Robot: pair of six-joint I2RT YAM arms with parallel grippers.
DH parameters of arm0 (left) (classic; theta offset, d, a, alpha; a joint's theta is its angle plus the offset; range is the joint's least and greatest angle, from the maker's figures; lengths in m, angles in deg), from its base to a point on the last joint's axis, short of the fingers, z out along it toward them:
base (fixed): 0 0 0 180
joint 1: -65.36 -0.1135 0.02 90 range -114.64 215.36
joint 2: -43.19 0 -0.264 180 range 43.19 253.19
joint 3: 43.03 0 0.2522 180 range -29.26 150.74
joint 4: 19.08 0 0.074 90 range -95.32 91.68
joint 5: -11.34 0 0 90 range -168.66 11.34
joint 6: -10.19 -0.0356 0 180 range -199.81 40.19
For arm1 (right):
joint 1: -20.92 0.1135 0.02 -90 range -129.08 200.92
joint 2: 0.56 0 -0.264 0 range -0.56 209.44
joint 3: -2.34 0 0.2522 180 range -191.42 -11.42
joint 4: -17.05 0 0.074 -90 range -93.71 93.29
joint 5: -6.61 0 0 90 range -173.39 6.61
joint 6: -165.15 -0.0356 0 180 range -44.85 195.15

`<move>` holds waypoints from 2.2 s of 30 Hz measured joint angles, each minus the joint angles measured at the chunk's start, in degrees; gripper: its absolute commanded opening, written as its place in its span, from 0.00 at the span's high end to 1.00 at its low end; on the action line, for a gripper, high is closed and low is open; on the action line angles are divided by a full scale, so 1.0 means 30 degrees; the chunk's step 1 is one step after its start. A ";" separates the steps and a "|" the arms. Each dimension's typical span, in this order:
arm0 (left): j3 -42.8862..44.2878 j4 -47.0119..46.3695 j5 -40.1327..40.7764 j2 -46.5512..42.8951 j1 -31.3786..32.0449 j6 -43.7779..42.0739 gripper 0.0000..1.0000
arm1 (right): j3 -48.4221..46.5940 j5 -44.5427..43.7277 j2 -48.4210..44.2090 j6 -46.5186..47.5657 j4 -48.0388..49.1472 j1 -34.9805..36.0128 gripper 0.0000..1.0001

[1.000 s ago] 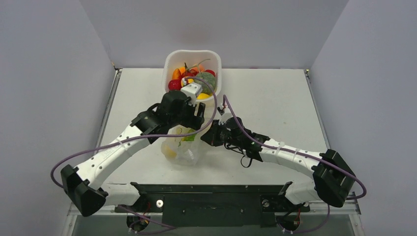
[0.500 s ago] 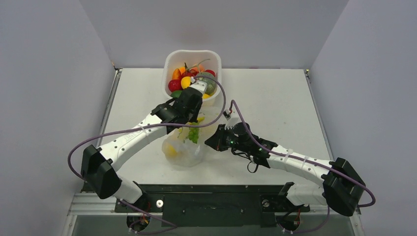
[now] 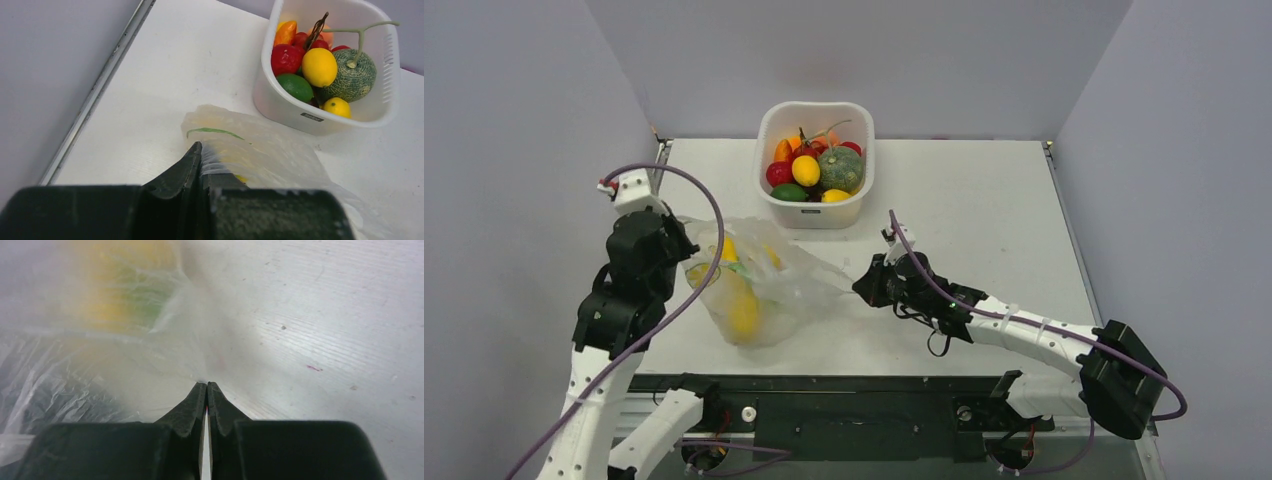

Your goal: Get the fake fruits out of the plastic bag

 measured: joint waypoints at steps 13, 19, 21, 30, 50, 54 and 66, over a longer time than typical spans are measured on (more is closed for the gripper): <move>-0.4022 -0.0197 -0.5355 -0.0364 -0.1829 -0.0138 1.00 | -0.5224 -0.2514 0.1807 0.4007 -0.5537 -0.0138 1.00; -0.2703 -0.0947 -0.6237 0.1137 -0.2827 -0.0138 1.00 | -0.9224 -0.2871 0.3009 0.5224 -0.6965 -0.0364 1.00; -0.2215 -0.1209 -0.6521 0.1603 -0.3067 -0.0138 1.00 | -1.0178 -0.3060 0.3395 0.5603 -0.7191 -0.0503 1.00; -0.3162 -0.1953 -0.8524 0.0954 -0.3373 0.0641 1.00 | -1.0958 -0.3519 0.3453 0.6229 -0.9959 -0.0597 0.40; -0.5282 -0.2885 -1.0571 -0.0911 -0.3402 0.3534 1.00 | -0.6608 -0.3198 -0.2055 -1.0557 -1.0863 0.1013 0.18; -0.5377 -0.3067 -1.0812 -0.0925 -0.3402 0.3723 1.00 | -0.6601 -0.2149 -0.0794 -1.2524 -0.9435 0.1690 0.18; -0.5967 -0.3650 -1.0856 -0.1056 -0.3759 0.5348 1.00 | -0.5872 -0.1115 0.1180 -1.3435 -0.4350 0.3031 1.00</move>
